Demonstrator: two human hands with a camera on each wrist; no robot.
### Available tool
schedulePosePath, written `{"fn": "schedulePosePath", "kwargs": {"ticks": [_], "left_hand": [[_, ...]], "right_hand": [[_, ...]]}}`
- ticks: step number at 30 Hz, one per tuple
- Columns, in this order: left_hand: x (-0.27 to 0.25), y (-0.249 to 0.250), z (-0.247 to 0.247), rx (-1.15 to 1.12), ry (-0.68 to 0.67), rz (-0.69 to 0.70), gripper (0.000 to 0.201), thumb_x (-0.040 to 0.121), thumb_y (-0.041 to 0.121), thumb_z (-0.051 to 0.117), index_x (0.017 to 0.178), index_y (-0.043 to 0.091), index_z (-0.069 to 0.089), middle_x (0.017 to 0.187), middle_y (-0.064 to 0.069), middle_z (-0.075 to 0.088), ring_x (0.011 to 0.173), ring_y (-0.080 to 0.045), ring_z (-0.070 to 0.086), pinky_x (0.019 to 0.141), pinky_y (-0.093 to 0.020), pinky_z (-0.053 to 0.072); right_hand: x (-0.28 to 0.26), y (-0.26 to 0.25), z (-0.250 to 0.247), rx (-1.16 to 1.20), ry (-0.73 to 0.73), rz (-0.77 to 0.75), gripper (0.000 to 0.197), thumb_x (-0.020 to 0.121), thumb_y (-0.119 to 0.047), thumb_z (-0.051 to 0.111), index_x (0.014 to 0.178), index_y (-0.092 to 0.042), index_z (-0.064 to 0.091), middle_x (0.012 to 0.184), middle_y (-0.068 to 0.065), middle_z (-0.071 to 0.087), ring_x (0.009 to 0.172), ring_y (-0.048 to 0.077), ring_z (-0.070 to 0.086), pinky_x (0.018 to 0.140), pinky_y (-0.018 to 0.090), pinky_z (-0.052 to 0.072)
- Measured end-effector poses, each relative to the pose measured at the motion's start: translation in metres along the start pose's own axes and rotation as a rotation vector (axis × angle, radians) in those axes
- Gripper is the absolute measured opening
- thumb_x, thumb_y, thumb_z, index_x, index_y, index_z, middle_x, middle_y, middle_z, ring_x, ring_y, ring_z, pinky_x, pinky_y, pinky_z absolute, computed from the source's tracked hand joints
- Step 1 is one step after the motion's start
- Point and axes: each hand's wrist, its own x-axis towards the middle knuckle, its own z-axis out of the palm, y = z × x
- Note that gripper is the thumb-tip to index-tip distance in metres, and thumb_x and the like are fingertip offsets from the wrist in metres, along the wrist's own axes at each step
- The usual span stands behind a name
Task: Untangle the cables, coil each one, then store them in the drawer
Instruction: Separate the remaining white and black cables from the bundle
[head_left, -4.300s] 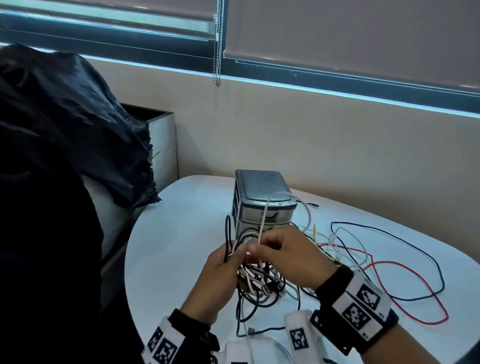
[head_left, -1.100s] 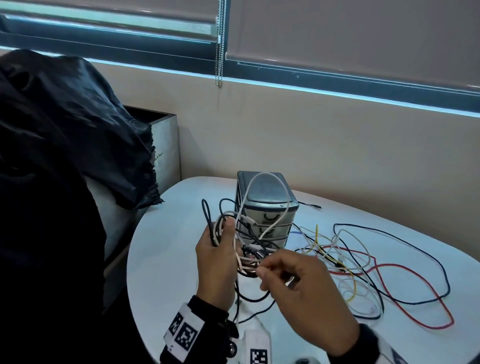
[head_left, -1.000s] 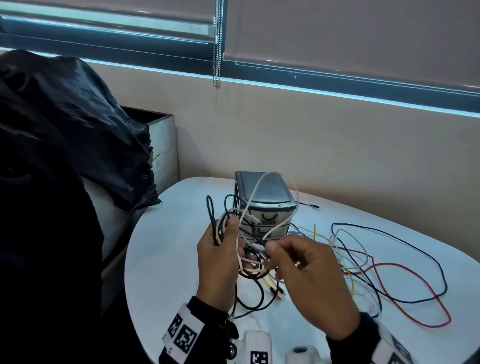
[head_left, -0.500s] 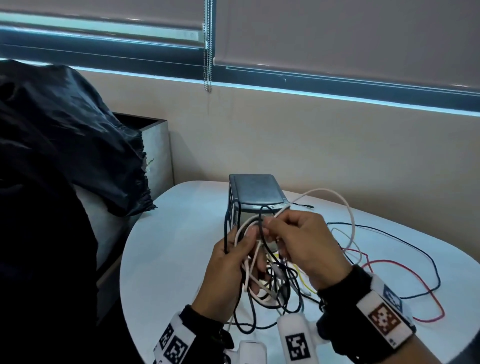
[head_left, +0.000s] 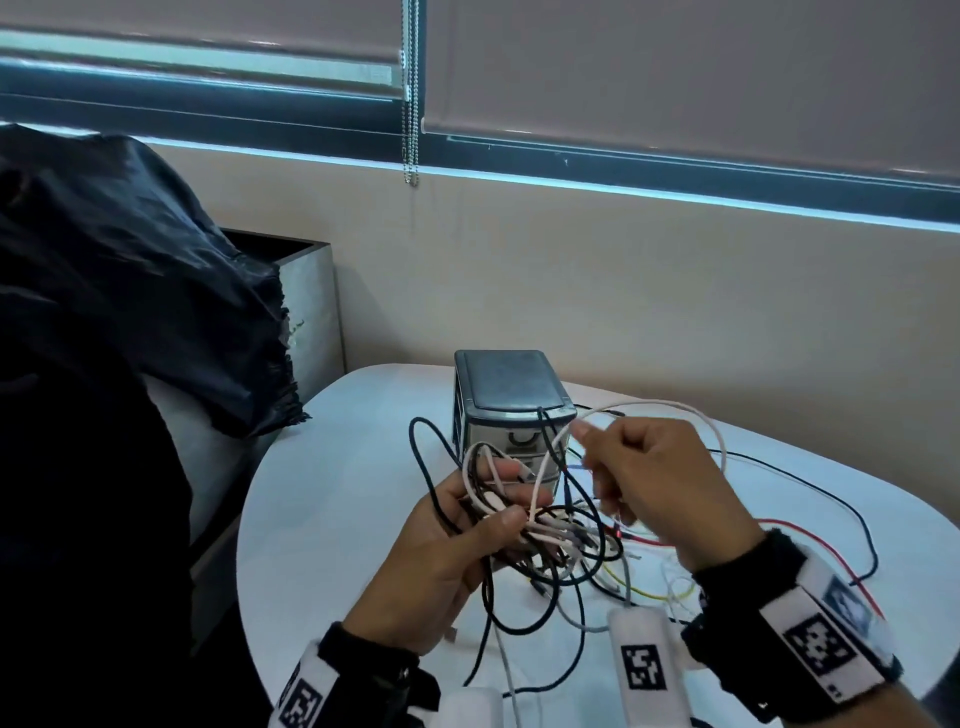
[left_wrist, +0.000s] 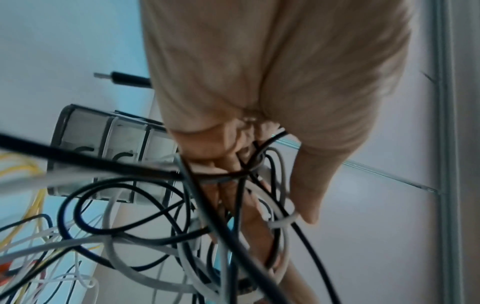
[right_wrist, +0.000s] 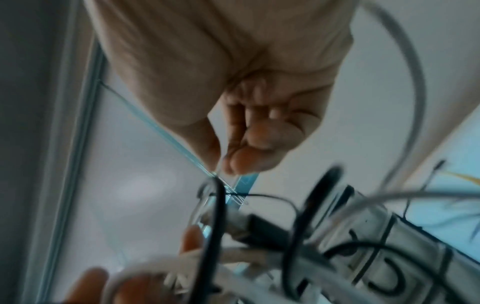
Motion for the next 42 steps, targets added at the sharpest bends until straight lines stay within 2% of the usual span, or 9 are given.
{"fn": "schedulePosePath", "kwargs": {"ticks": [9, 13, 18, 23, 28, 31, 34, 37, 42], "left_hand": [[0.001, 0.002, 0.001, -0.04, 0.003, 0.001, 0.044, 0.085, 0.011, 0.06, 0.129, 0.003, 0.058, 0.116, -0.021, 0.07, 0.096, -0.029, 0.071, 0.078, -0.034, 0.057], [-0.001, 0.0, 0.005, 0.043, -0.014, -0.003, 0.048, 0.084, 0.007, 0.061, 0.132, 0.009, 0.056, 0.118, -0.015, 0.072, 0.1, -0.026, 0.071, 0.079, -0.03, 0.057], [-0.001, 0.001, 0.008, 0.126, 0.033, 0.012, 0.044, 0.087, -0.002, 0.068, 0.128, 0.012, 0.06, 0.117, -0.014, 0.072, 0.107, -0.029, 0.07, 0.082, -0.029, 0.057], [0.004, -0.007, 0.018, 0.237, 0.239, 0.096, 0.017, 0.091, -0.006, 0.062, 0.106, 0.002, 0.065, 0.089, -0.007, 0.074, 0.079, -0.025, 0.072, 0.069, -0.031, 0.059], [0.016, -0.023, 0.011, 0.274, 0.508, 0.083, 0.006, 0.091, 0.001, 0.066, 0.091, 0.007, 0.065, 0.079, -0.009, 0.07, 0.066, -0.02, 0.067, 0.063, -0.033, 0.058], [0.019, -0.025, -0.001, 0.211, 0.657, 0.04, 0.012, 0.092, -0.001, 0.064, 0.084, 0.009, 0.062, 0.073, -0.008, 0.066, 0.058, -0.018, 0.061, 0.055, -0.03, 0.054], [0.019, -0.024, -0.022, 0.149, 0.766, 0.031, 0.017, 0.094, 0.0, 0.062, 0.082, 0.011, 0.059, 0.077, -0.013, 0.062, 0.06, -0.024, 0.058, 0.056, -0.03, 0.05], [0.015, -0.02, -0.026, 0.124, 0.726, 0.049, 0.011, 0.094, 0.003, 0.063, 0.087, 0.011, 0.061, 0.078, -0.014, 0.065, 0.064, -0.028, 0.064, 0.056, -0.031, 0.052], [0.005, -0.003, -0.004, -0.031, 0.513, 0.052, 0.01, 0.096, 0.003, 0.056, 0.1, 0.004, 0.064, 0.075, -0.005, 0.073, 0.055, -0.022, 0.068, 0.044, -0.022, 0.049]], "right_hand": [[-0.053, 0.003, 0.004, -0.225, -0.204, -0.302, 0.011, 0.081, -0.025, 0.077, 0.072, -0.027, 0.072, 0.055, -0.005, 0.06, 0.048, 0.003, 0.046, 0.05, 0.013, 0.035], [-0.05, 0.016, 0.008, -0.41, -0.091, -0.398, 0.016, 0.074, -0.043, 0.075, 0.079, -0.031, 0.066, 0.064, -0.009, 0.058, 0.056, 0.005, 0.051, 0.052, 0.015, 0.037], [-0.051, 0.02, 0.016, -0.619, 0.01, -0.565, 0.007, 0.082, -0.043, 0.061, 0.084, -0.038, 0.066, 0.068, -0.017, 0.055, 0.058, 0.0, 0.045, 0.051, 0.021, 0.04], [-0.051, 0.023, 0.017, -0.497, 0.052, -0.498, 0.014, 0.086, -0.038, 0.059, 0.073, -0.032, 0.06, 0.076, -0.015, 0.054, 0.069, 0.007, 0.054, 0.059, 0.021, 0.04], [-0.058, 0.008, 0.01, -0.158, -0.203, -0.322, 0.02, 0.1, -0.021, 0.053, 0.08, -0.019, 0.056, 0.082, -0.007, 0.071, 0.06, 0.002, 0.058, 0.056, 0.014, 0.039], [-0.06, -0.006, -0.002, 0.014, -0.145, -0.25, 0.022, 0.1, -0.015, 0.05, 0.078, -0.014, 0.054, 0.071, 0.006, 0.072, 0.059, 0.013, 0.067, 0.06, 0.023, 0.051], [-0.059, -0.02, -0.021, 0.189, 0.025, -0.218, 0.025, 0.098, -0.015, 0.051, 0.074, -0.02, 0.055, 0.049, 0.013, 0.058, 0.048, 0.04, 0.058, 0.057, 0.051, 0.05], [-0.053, -0.025, -0.035, 0.187, 0.055, -0.207, 0.02, 0.093, -0.016, 0.058, 0.073, -0.017, 0.06, 0.044, 0.01, 0.049, 0.04, 0.027, 0.046, 0.056, 0.051, 0.046], [-0.063, -0.02, -0.015, -0.061, -0.412, -0.256, 0.029, 0.087, -0.048, 0.065, 0.078, -0.022, 0.072, 0.065, 0.006, 0.069, 0.062, 0.023, 0.063, 0.07, 0.047, 0.052]]}}
